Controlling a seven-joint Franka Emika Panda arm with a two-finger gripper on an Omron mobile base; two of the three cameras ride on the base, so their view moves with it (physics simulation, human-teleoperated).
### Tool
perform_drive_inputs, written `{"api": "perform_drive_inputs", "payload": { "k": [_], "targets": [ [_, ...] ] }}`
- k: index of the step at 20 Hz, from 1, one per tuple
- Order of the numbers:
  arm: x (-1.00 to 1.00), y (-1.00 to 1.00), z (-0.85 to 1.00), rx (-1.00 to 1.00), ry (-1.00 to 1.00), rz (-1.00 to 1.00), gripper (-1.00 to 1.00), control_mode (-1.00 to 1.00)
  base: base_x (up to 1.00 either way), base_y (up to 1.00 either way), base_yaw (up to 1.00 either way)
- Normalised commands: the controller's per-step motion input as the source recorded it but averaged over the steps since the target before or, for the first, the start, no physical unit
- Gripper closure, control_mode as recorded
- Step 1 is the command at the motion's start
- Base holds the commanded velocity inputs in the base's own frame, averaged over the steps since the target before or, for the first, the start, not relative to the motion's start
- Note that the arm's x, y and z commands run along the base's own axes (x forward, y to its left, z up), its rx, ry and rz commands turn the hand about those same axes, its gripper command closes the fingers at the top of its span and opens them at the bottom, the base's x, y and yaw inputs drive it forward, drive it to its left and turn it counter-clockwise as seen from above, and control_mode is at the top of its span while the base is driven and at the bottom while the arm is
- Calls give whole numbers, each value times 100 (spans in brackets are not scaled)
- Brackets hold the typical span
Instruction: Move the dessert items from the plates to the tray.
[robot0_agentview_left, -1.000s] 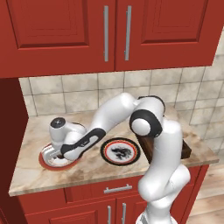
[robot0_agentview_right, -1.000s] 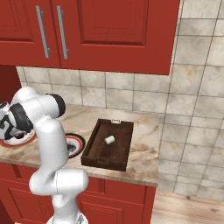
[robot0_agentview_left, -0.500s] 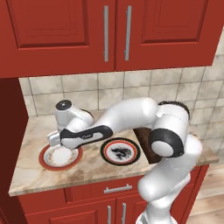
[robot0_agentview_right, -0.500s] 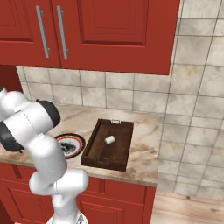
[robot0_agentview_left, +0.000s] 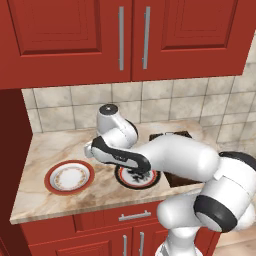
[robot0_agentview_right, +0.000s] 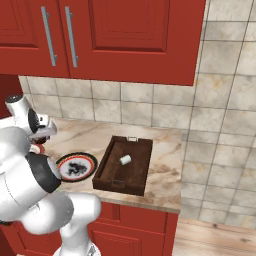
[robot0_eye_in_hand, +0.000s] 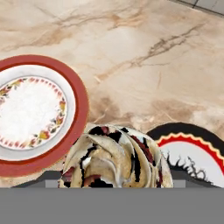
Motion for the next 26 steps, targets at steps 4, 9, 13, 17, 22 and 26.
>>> {"api": "perform_drive_inputs", "payload": {
  "k": [4,9,13,17,22,26],
  "targets": [
    [-3,-100,4,5,-11,0,100,-100,0,0,0],
    [-5,-100,0,2,-9,0,100,-100,0,0,0],
    [0,-100,2,0,-1,0,100,-100,0,0,0],
    [0,-100,0,0,0,0,100,-100,0,0,0],
    [13,-100,0,1,0,0,100,-100,0,0,0],
    [12,-100,-1,0,0,-5,100,-100,0,0,0]
  ]
}}
